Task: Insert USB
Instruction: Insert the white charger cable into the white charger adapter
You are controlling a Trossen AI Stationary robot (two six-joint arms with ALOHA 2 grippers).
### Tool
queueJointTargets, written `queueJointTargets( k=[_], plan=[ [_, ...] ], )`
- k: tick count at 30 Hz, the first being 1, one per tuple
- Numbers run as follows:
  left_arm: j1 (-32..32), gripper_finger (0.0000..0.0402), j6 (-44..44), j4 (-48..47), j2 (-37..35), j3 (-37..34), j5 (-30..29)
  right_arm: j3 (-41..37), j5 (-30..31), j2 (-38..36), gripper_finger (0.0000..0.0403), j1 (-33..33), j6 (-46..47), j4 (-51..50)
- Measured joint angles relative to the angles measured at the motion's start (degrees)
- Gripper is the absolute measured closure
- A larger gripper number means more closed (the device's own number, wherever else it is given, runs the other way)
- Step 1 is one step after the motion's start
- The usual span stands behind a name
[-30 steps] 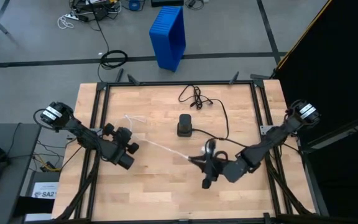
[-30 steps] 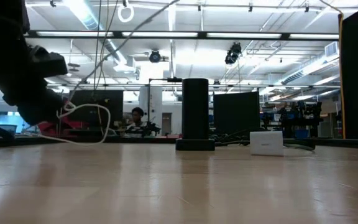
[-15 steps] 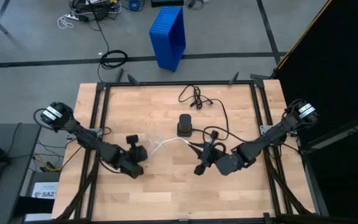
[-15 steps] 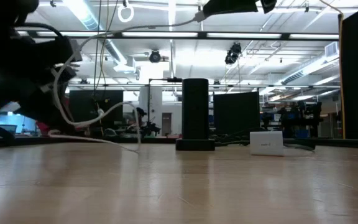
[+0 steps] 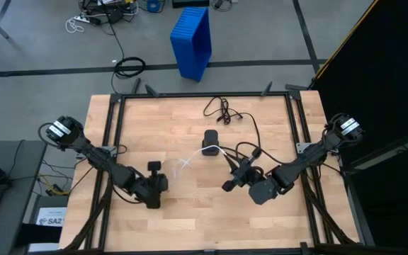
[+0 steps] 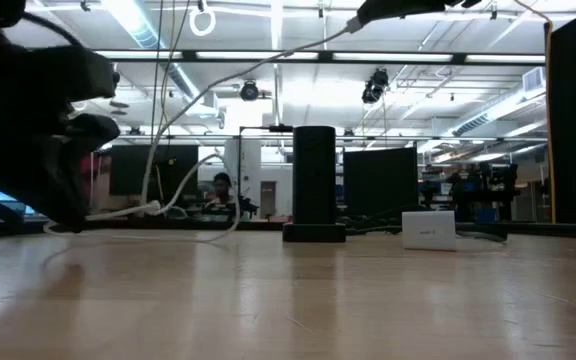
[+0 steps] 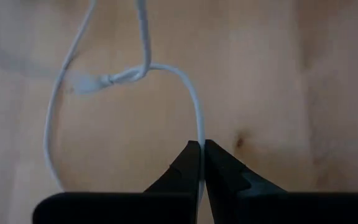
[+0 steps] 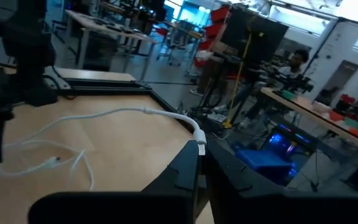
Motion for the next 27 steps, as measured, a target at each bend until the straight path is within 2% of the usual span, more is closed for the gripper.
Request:
queueJointTargets(
  k=[5, 9, 13, 21, 25, 27],
  plan=[
    [0.0, 0.0401, 16.2, 15.2, 0.0, 0.0, 0.7, 0.0, -12.3, 0.0, 0.0403, -3.3, 4.0, -0.1],
    [0.0, 0.0401, 20.5, 19.0, 0.0, 0.0, 0.6, -0.3, -18.5, 0.0, 0.0403, -5.4, 6.8, -0.6],
    [-0.3, 0.0401, 21.1, 19.1, 0.0, 0.0, 1.0, -1.3, -18.9, 0.0, 0.0403, -5.6, 7.6, -0.6],
    [-2.3, 0.0401, 28.6, 25.7, 0.0, 0.0, 0.4, -1.4, -18.4, 0.0, 0.0403, -6.0, 8.1, -1.3],
    [-4.5, 0.0401, 29.4, 23.6, -1.3, 0.2, -7.0, -1.4, -15.1, 0.0, 0.0403, -5.6, 8.0, -3.2],
    [-6.1, 0.0401, 28.5, 21.4, -2.8, 0.2, -12.9, -1.4, -12.2, 0.0, 0.0403, -4.6, 7.2, -3.2]
  ],
)
